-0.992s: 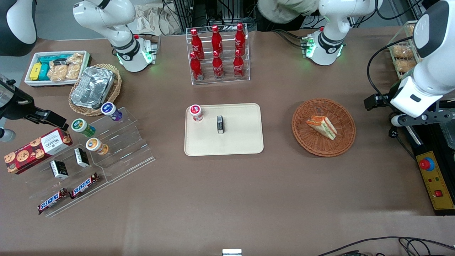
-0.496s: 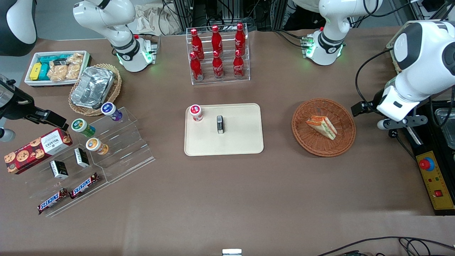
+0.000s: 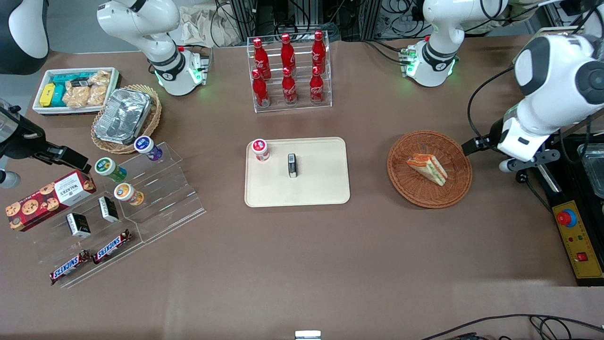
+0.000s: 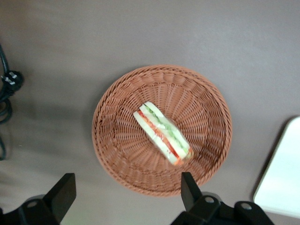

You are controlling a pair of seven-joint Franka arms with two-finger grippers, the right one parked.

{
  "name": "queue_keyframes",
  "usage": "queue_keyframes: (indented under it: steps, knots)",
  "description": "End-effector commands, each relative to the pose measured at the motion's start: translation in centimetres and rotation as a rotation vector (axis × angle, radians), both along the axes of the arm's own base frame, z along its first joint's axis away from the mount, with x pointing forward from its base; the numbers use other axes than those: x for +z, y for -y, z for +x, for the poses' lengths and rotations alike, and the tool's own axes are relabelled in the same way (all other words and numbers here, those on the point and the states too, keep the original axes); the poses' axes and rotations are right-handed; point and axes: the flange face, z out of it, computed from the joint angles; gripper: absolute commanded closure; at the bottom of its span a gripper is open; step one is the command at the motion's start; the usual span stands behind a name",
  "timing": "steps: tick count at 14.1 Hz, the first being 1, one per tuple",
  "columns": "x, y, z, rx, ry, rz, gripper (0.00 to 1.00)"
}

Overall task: Place sandwich from basket to tray
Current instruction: 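Move the left gripper over the sandwich and lower it into the basket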

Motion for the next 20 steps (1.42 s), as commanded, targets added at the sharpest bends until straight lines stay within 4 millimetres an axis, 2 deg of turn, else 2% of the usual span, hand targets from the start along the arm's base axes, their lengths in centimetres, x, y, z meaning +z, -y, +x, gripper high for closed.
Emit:
queue_keyframes:
  steps: [1, 3, 4, 7, 9, 15, 18, 20]
  knots:
    - [-2.9, 0.8, -2.0, 0.135, 0.037, 0.009, 0.01]
    - [-5.4, 2.6, -2.5, 0.220, 0.032, 0.028, 0.01]
    - [-6.6, 2.7, -2.5, 0.282, 0.029, 0.034, 0.00]
    - [-8.1, 2.9, -2.0, 0.417, 0.040, 0.037, 0.01]
    - [-9.8, 3.8, -1.7, 0.491, 0.050, 0.035, 0.01]
    - [-14.7, 5.3, -3.1, 0.554, 0.059, 0.026, 0.01]
    - [-16.4, 6.0, -3.4, 0.546, 0.035, 0.029, 0.01]
    - [-16.7, 6.0, -3.6, 0.546, 0.028, 0.032, 0.01]
